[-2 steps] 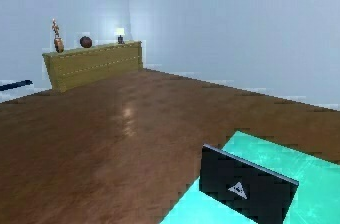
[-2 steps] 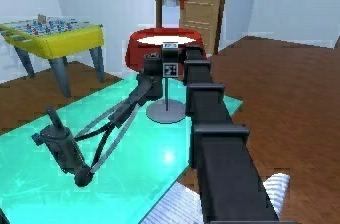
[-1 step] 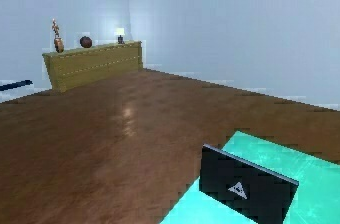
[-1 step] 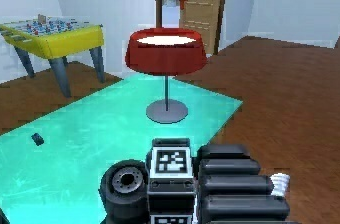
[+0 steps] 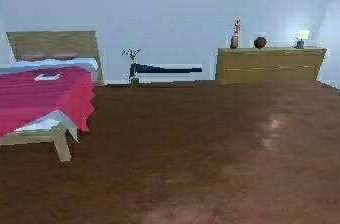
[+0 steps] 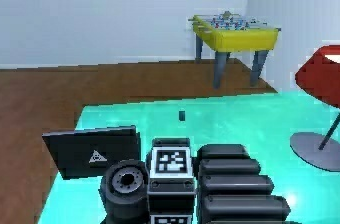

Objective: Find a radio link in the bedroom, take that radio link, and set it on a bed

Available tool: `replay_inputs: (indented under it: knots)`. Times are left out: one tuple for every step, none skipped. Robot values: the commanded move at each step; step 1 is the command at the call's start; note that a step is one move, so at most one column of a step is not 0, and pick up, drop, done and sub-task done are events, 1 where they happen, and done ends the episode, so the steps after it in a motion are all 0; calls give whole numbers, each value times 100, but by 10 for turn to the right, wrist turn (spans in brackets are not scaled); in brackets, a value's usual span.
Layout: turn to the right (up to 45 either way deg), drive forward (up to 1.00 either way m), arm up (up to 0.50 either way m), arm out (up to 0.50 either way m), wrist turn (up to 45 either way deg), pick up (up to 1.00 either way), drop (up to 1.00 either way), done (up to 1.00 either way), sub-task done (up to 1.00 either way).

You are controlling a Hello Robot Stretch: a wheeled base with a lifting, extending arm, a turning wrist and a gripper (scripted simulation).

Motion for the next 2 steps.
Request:
replay_inputs:
  knots:
    - [-450, 0, 0, 0, 0, 0, 0, 0, 0]
    - [-180, 0, 0, 0, 0, 0, 0, 0, 0]
